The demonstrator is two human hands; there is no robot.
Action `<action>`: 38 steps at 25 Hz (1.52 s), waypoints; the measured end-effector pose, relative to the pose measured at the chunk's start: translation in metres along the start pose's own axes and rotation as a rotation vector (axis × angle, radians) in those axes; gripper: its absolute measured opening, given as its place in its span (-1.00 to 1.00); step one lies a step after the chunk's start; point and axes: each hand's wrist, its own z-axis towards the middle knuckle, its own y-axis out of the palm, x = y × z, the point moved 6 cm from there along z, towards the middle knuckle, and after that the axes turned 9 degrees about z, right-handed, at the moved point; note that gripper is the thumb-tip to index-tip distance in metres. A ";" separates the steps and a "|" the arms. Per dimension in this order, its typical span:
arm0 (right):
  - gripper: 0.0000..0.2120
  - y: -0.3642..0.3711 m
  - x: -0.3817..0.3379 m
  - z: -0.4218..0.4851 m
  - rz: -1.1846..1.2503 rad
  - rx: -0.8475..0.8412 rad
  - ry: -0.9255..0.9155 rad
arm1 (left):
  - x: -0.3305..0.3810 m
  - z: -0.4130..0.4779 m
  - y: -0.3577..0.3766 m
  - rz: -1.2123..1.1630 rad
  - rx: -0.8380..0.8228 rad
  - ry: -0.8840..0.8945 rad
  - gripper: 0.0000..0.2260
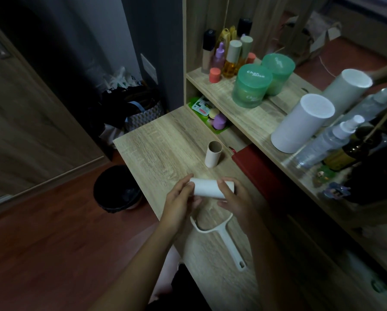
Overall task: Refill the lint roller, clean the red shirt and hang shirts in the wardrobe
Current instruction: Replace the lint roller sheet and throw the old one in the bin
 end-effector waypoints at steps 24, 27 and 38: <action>-0.89 0.041 -0.024 0.007 0.209 0.127 -0.181 | 0.007 0.043 -0.067 0.910 0.177 0.422 -0.49; -0.96 0.108 -0.012 0.019 0.320 0.052 -0.111 | 0.049 0.050 -0.134 0.864 0.335 0.470 -0.55; -0.89 0.367 0.126 0.103 0.227 -0.020 0.039 | 0.072 0.173 -0.426 1.032 0.499 0.205 -0.56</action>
